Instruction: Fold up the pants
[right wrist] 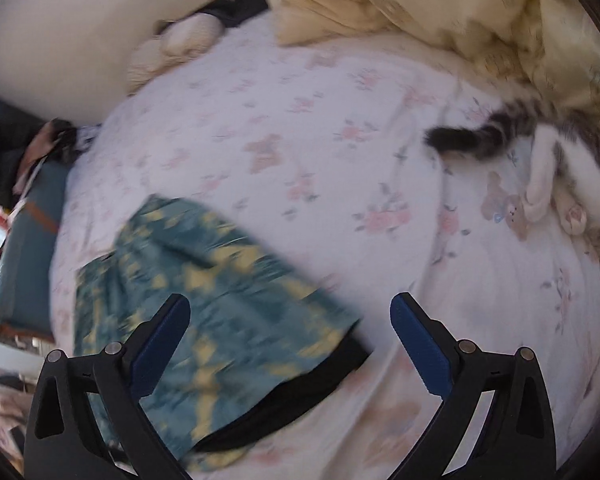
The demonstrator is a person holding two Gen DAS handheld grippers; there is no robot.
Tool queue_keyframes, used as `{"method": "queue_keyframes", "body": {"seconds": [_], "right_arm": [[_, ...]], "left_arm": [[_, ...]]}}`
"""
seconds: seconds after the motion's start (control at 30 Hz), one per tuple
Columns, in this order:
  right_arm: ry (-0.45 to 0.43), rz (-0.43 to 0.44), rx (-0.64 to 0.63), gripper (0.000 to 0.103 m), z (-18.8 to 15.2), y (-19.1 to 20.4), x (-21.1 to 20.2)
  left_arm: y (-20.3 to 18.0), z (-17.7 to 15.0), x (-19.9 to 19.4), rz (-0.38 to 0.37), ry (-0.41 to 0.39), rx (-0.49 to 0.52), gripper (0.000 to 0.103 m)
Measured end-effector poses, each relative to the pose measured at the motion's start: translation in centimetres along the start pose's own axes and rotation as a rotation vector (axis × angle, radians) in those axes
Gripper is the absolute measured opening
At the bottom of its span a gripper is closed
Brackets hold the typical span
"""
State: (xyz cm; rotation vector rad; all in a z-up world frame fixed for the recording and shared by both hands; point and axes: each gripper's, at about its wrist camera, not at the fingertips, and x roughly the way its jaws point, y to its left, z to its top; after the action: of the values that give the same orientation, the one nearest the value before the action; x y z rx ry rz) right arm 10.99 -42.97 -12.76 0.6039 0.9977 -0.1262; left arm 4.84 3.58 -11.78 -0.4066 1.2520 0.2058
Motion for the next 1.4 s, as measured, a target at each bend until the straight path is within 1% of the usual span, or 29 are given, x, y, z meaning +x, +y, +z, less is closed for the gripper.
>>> {"method": "queue_keyframes", "body": {"seconds": [0.1, 0.17, 0.2, 0.27, 0.3, 0.33, 0.37, 0.4, 0.43, 0.5, 0.57, 0.6, 0.63, 0.67, 0.7, 0.73, 0.77, 0.83, 0.87, 0.9, 0.97, 1.0, 1.07, 1.17, 1.2, 1.33, 1.37, 1.4], "right_arm": [[0.072, -0.047, 0.037, 0.092, 0.2, -2.3, 2.9], [0.15, -0.009, 0.089, 0.085, -0.6, -3.5, 4.9], [0.178, -0.011, 0.082, 0.08, -1.1, -3.4, 5.6], [0.177, -0.045, 0.019, 0.08, -1.8, -2.6, 6.0], [0.171, -0.043, 0.0, 0.076, -1.8, -2.4, 6.1], [0.168, -0.013, -0.013, 0.055, -2.0, -2.2, 6.0], [0.18, 0.026, -0.011, 0.042, -2.3, -2.1, 6.0], [0.194, 0.041, -0.007, 0.024, -2.5, -2.0, 6.1], [0.21, 0.056, -0.007, 0.017, -2.7, -1.8, 6.2], [0.195, 0.094, -0.026, 0.005, -2.9, -0.9, 5.6], [0.126, 0.169, -0.078, 0.004, -2.9, 1.3, 3.6], [0.102, 0.193, -0.098, 0.004, -2.9, 2.2, 2.8], [0.069, 0.245, -0.134, 0.003, -3.0, 3.6, 1.5], [0.04, 0.318, -0.186, 0.003, -3.3, 5.3, 0.2], [0.032, 0.363, -0.224, 0.003, -3.5, 6.5, -0.4], [0.033, 0.435, -0.289, 0.003, -4.1, 8.3, -1.1], [0.044, 0.483, -0.356, 0.003, -4.8, 9.8, -1.6], [0.131, 0.549, -0.51, 0.003, -7.1, 12.7, -1.3], [0.175, 0.563, -0.568, 0.003, -8.4, 13.7, -0.8], [0.207, 0.561, -0.595, 0.003, -9.2, 14.1, -0.2], [0.27, 0.54, -0.616, 0.003, -10.3, 14.2, 1.2], [0.29, 0.535, -0.618, 0.003, -10.7, 14.3, 1.6], [0.33, 0.533, -0.625, 0.003, -11.2, 14.1, 2.4], [0.335, 0.533, -0.617, 0.003, -11.4, 13.9, 2.6], [0.336, 0.534, -0.614, 0.003, -11.4, 13.8, 2.6], [0.34, 0.532, -0.628, 0.003, -11.8, 13.8, 1.7], [0.343, 0.529, -0.632, 0.003, -11.9, 13.8, 1.6], [0.344, 0.522, -0.635, 0.003, -11.9, 14.1, 1.8]], "left_arm": [[-1.7, 1.1, 0.0, 0.002, -0.023, 0.03, 0.081], [-2.5, 1.6, 0.1, -0.008, -0.028, 0.047, 0.081], [-2.6, 2.1, 0.0, -0.007, -0.033, 0.058, 0.081], [-3.5, 3.0, 0.1, -0.012, -0.034, 0.074, 0.081], [-3.9, 3.4, 0.2, -0.015, -0.031, 0.08, 0.081], [-4.7, 4.0, 0.3, -0.019, -0.028, 0.085, 0.081], [-5.2, 4.5, 0.2, -0.025, -0.03, 0.09, 0.081], [-5.8, 5.0, 0.1, -0.031, -0.036, 0.103, 0.081], [-6.7, 5.6, 0.1, -0.026, -0.046, 0.125, 0.081], [-8.5, 6.9, 0.1, -0.031, -0.054, 0.166, 0.081], [-10.3, 8.2, 0.1, -0.084, -0.019, 0.179, 0.081], [-11.3, 8.9, -0.1, -0.118, -0.016, 0.182, 0.081], [-12.2, 9.3, -0.3, -0.131, -0.02, 0.193, 0.081], [-13.2, 9.9, -0.6, -0.14, -0.027, 0.214, 0.081], [-14.4, 10.6, -0.8, -0.146, -0.039, 0.242, 0.081], [-15.2, 11.2, -0.9, -0.152, -0.042, 0.26, 0.081], [-16.1, 11.9, -0.9, -0.16, -0.041, 0.28, 0.081], [-17.7, 13.1, -0.5, -0.167, -0.04, 0.315, 0.081], [-18.1, 13.6, -0.2, -0.164, -0.037, 0.324, 0.081], [-19.0, 14.2, 0.6, -0.16, -0.016, 0.349, 0.081], [-20.0, 14.8, 1.8, -0.16, 0.012, 0.362, 0.081], [-21.0, 15.1, 3.0, -0.165, 0.041, 0.378, 0.081], [-22.4, 15.1, 4.4, -0.165, 0.07, 0.396, 0.081], [-25.8, 14.9, 7.4, -0.152, 0.137, 0.469, 0.08], [-27.0, 14.7, 8.3, -0.146, 0.147, 0.5, 0.08], [-30.9, 14.4, 11.2, -0.123, 0.15, 0.559, 0.078], [-31.7, 14.4, 11.7, -0.104, 0.135, 0.586, 0.078], [-32.4, 14.4, 12.5, -0.056, 0.125, 0.622, 0.077]]}}
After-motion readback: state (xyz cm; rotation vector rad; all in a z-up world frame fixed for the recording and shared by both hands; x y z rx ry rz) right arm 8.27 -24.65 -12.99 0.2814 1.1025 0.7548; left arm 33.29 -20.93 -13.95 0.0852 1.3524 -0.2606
